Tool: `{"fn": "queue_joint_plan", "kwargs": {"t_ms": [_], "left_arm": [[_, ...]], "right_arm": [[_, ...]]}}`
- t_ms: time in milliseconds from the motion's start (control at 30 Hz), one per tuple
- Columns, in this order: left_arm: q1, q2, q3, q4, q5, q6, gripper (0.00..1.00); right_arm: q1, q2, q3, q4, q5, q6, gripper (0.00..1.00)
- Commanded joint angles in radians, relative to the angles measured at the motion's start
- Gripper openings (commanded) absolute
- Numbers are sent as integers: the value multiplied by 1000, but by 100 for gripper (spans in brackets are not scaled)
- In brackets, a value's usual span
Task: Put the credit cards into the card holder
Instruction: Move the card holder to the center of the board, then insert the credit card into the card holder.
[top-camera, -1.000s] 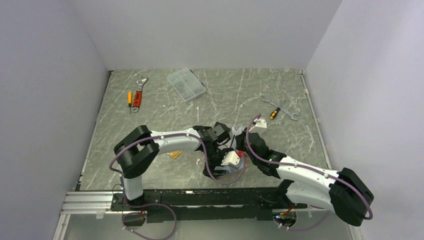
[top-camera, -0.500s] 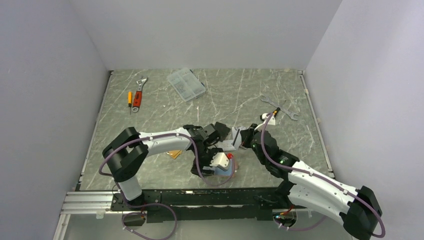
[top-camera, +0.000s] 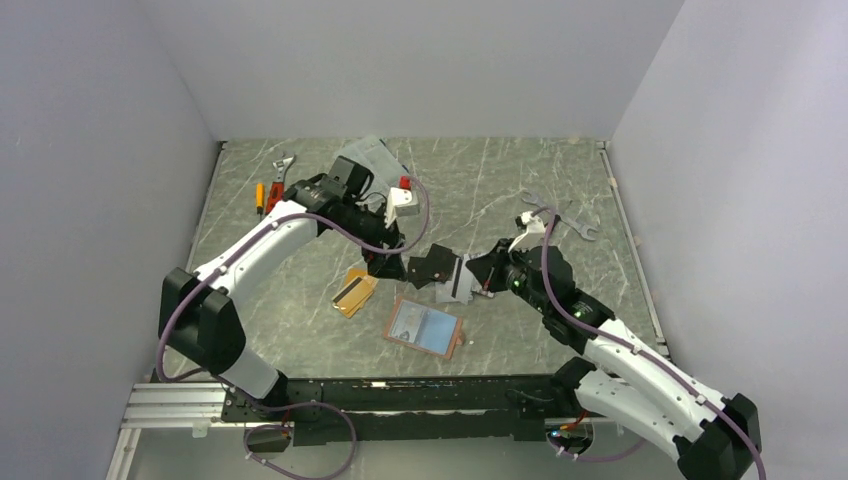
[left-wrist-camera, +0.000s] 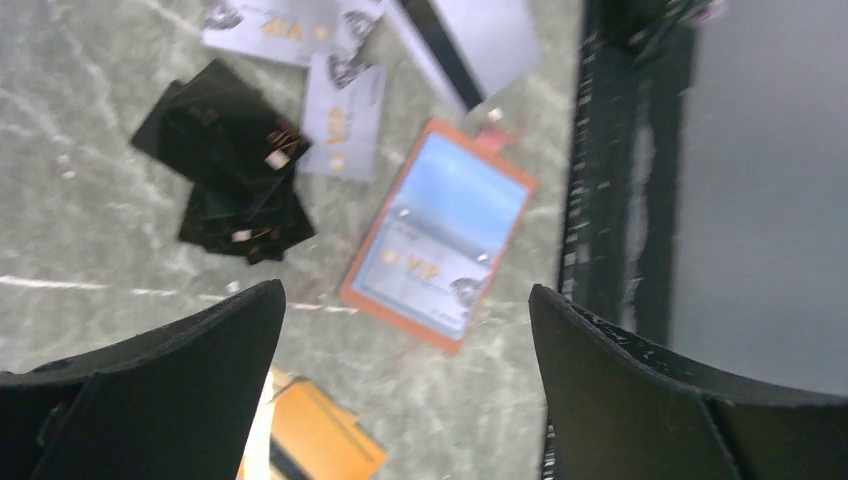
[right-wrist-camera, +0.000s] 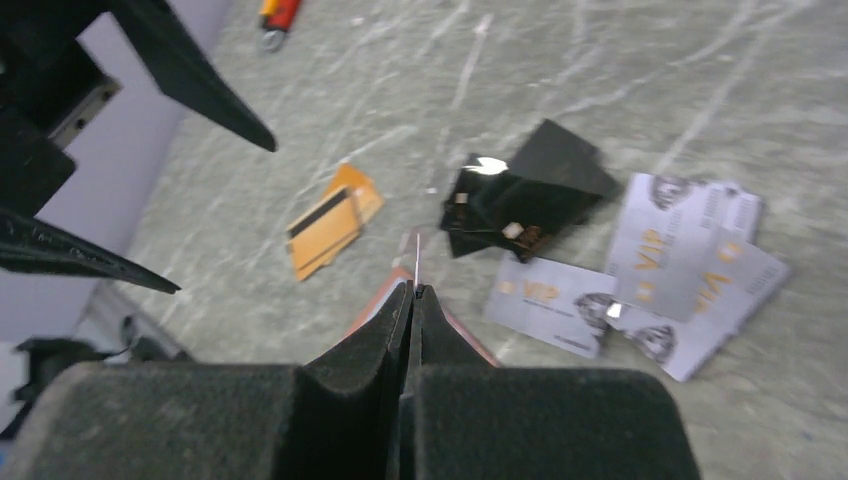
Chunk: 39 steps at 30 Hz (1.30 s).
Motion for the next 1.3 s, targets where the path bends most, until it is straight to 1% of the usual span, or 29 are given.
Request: {"fn": "queue_joint_plan", "kwargs": {"t_ms": [0,100,167,267,333,400,500,567,767,800,833,867,900,933,1033,1067,1167,1200,1267], "left_arm": [[21,-15,2,41,306,-265,99],[21,10,-4,94,415,-369,99],[22,21,-16,129,469,-414,94],[21,9,-52,180,483,-427,91],[21,7,-63,186,498,-424,90],[21,7,-68,192,517,-426,87],[22,2,-83,210,536,-433,80],[21,1,-88,219,560,-440,71],[21,25,-62,175,602,-407,34],[21,28,-59,173,608,-408,27],[21,34,-56,172,614,-407,23],[22,39,-53,176,622,-412,8],[23,46,-49,175,633,-414,0],[23,53,-39,164,647,-407,0],[27,72,-28,141,681,-395,0],[29,74,-29,144,688,-400,0],[34,68,-40,181,690,-434,0],[36,65,-45,199,691,-450,0],[37,60,-53,229,689,-479,0]], "right_arm": [[-62,22,50,198,-394,7,0],[-69,71,90,258,-502,26,0],[-71,99,124,288,-542,35,0],[-79,126,141,354,-600,65,0],[-82,148,146,390,-627,87,0],[-86,168,142,431,-644,108,0],[-89,199,139,468,-664,124,0],[-90,212,139,485,-668,131,0],[-90,226,134,515,-637,138,0],[-92,230,132,529,-637,144,0],[-91,235,129,544,-639,152,0],[-91,239,128,553,-639,158,0],[-90,244,127,559,-644,164,0],[-91,250,126,560,-652,167,7],[-92,249,112,556,-676,172,36],[-93,242,100,556,-679,175,41],[-97,210,50,568,-687,189,45],[-99,199,32,578,-690,198,44],[-101,181,0,609,-693,222,37]]}}
